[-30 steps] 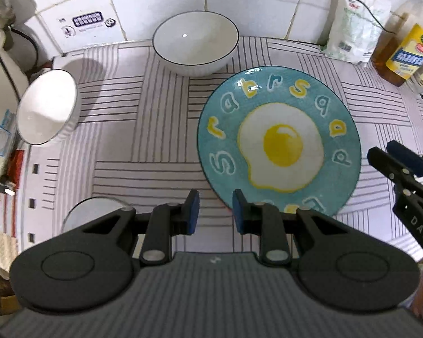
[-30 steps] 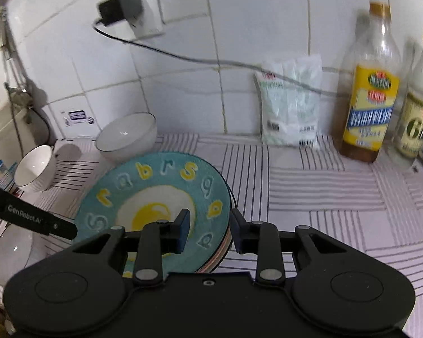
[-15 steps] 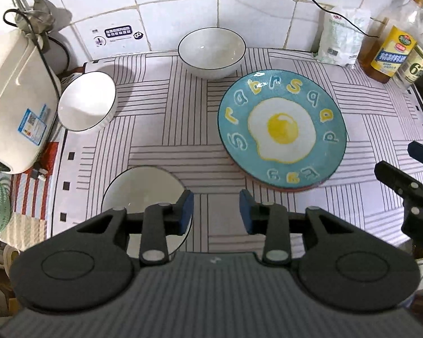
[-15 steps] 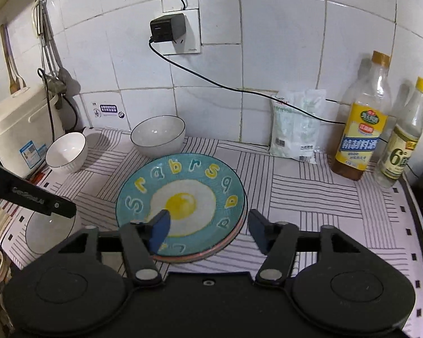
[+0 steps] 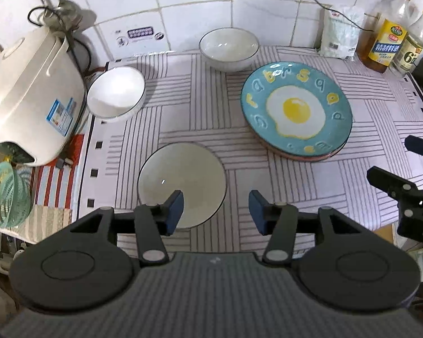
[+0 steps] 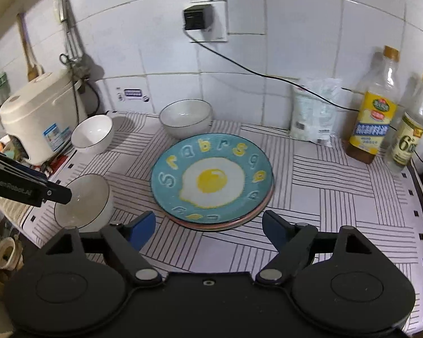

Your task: Organize plates and bowls

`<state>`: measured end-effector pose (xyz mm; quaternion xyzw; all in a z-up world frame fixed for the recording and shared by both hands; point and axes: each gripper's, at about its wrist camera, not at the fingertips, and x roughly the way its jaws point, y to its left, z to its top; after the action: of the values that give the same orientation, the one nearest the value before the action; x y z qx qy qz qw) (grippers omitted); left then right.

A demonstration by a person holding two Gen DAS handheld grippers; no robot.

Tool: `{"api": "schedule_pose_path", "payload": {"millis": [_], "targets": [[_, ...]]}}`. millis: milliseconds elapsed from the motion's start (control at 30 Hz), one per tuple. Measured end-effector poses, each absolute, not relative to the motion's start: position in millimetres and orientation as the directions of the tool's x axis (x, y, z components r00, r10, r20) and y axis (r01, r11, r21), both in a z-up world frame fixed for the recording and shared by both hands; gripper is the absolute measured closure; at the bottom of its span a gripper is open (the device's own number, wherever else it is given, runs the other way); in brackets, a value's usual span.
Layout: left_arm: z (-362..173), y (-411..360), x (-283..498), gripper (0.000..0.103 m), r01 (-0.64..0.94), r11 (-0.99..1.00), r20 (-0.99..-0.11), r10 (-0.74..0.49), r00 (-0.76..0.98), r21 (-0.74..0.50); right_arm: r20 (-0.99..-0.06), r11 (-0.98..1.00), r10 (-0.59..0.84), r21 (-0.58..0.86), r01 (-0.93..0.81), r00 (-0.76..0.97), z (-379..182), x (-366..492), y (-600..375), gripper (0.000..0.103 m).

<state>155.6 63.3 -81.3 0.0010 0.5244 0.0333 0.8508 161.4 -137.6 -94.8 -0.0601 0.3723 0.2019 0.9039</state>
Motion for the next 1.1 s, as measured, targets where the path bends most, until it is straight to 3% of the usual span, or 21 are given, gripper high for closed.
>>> {"api": "schedule_pose_path", "payload": {"millis": [733,1033,1100], "targets": [[-148.1,154.1,147.9,0.03,-0.175,0.983,-0.899,0.037,0.437,-0.045,-0.628,0.647,0.591,-0.007,-0.763,0.507,-176.8,133.0,-28.1,0.017],[-185.8,171.5,163.0,0.029,-0.194,0.977,-0.918,-0.009,0.396,-0.093,-0.61,0.618,0.637,0.039,-0.785,0.471,-224.4,152.4,9.4,0.016],[-188.2,170.9,165.4,0.035,-0.208,0.975,-0.911,0.015,0.412,-0.079,-0.608,0.624,0.638,0.049,-0.78,0.473,-232.7,157.2,15.4,0.016]]}}
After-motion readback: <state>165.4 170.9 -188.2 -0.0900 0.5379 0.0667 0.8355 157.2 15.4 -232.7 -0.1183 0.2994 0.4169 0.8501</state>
